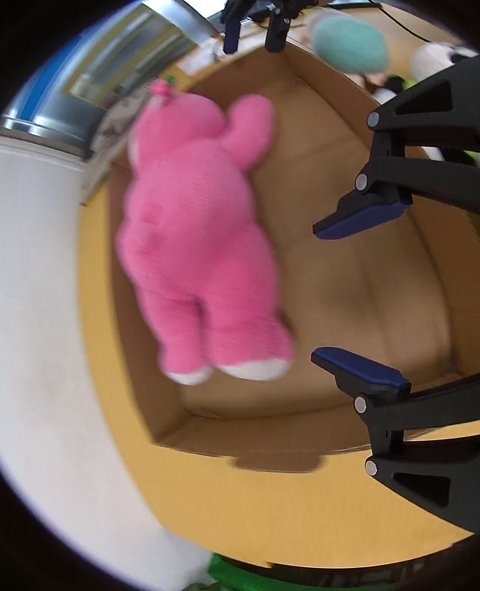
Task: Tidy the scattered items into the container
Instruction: 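Open both grippers to drop the pink bear into the box, then pull both grippers back from the box toward the plush toys on the table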
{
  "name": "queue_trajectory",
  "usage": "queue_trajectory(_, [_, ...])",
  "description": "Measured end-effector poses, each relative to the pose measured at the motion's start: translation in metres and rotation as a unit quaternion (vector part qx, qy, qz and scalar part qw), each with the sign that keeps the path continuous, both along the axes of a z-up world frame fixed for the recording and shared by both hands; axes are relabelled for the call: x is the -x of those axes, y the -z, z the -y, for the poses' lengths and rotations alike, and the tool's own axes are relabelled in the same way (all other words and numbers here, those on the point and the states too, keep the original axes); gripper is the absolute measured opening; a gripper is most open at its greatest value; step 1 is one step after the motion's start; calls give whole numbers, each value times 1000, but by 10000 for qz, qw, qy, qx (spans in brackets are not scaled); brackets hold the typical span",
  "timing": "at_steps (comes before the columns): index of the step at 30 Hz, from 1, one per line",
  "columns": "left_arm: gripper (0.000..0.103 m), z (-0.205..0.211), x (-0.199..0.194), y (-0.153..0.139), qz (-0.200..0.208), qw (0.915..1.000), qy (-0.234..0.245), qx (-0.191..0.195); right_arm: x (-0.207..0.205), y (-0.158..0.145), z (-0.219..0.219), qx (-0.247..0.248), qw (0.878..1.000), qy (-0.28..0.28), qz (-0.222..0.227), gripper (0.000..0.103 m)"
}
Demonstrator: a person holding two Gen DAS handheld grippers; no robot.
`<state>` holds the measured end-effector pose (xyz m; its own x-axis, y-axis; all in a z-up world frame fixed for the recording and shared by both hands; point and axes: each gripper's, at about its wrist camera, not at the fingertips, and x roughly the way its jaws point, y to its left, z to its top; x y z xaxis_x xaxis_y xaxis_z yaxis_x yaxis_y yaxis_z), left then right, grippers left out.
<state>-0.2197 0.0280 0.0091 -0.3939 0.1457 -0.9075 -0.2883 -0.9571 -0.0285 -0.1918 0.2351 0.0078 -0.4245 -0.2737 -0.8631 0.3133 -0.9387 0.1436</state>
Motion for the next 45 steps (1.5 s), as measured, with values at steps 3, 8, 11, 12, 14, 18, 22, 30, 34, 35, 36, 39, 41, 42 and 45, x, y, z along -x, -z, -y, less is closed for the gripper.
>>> queue_trajectory(3, [59,16,-15,25,654,9977,-159,-20,-8,33,7,-335,9970,-131,682,99])
queue_trajectory(8, [56,23,-48,41,841,9961,-33,247,-20,41,-3,-204,9954,145,923,98])
queue_trajectory(11, [55,30,-64,39,883,9959,-77,155,-36,44,-1,-252,9949,143,968,98])
queue_trajectory(12, [55,31,-68,39,898,9958,-53,162,-43,44,0,-259,9947,140,981,98])
queue_trajectory(14, [55,34,-76,37,864,9961,-21,162,-52,42,1,-303,9947,95,982,98])
queue_trajectory(18, [55,32,-73,20,677,9977,94,29,-49,22,9,-94,9965,-84,820,98])
queue_trajectory(22, [57,1,-44,6,592,9972,427,-162,-10,19,24,19,9962,-38,875,98])
queue_trajectory(30, [57,-53,28,57,960,9941,480,134,53,43,6,165,9922,1168,399,97])
queue_trajectory(34, [56,-29,46,60,822,9965,-96,-123,51,34,2,282,9906,1336,41,97])
queue_trajectory(35, [56,-20,50,60,847,9958,-259,-218,50,32,3,265,9907,1335,53,98])
queue_trajectory(36, [56,-14,52,59,847,9953,-373,-294,49,31,2,234,9908,1332,87,98])
queue_trajectory(39, [56,4,49,49,619,9960,-622,-193,40,20,5,192,9917,1273,45,98])
queue_trajectory(41, [56,10,37,35,435,9973,-544,-222,25,7,5,216,9932,1142,-57,99])
queue_trajectory(42, [56,14,28,26,328,9979,-502,-235,16,-2,7,270,9945,1012,-92,99])
queue_trajectory(45, [56,29,-11,-3,92,9990,-333,-273,-21,-20,15,349,9968,680,-232,101])
